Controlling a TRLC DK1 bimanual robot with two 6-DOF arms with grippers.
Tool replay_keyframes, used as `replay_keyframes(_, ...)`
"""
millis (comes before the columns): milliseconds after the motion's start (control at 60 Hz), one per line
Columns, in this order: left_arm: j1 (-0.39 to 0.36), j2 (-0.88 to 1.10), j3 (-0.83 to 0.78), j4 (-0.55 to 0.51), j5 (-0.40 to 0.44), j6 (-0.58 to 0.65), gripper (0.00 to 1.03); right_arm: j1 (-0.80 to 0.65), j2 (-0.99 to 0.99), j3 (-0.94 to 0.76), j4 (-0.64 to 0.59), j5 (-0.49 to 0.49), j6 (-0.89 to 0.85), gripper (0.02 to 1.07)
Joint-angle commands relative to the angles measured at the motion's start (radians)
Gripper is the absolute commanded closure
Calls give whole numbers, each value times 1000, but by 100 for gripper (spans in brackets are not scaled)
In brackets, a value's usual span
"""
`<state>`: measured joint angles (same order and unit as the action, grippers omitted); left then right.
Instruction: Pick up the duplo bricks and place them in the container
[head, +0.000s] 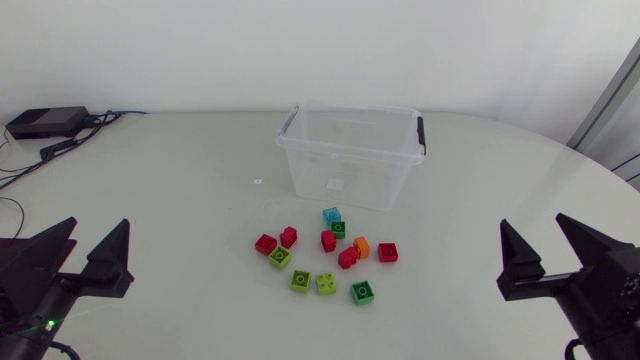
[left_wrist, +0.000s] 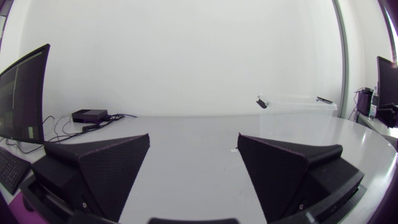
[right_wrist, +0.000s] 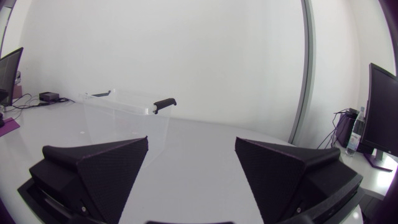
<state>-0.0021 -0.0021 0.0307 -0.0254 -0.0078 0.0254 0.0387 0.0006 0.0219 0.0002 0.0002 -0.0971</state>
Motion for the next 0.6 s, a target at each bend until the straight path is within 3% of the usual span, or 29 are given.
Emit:
replay_keyframes(0,-3,-13,-14,12,-4,-21,5,9,-7,-23,-5,-5,19,6)
replay_keyframes(583,-12,2,161,-59,-3,-33,8,9,13,96,-52,-6,16,7)
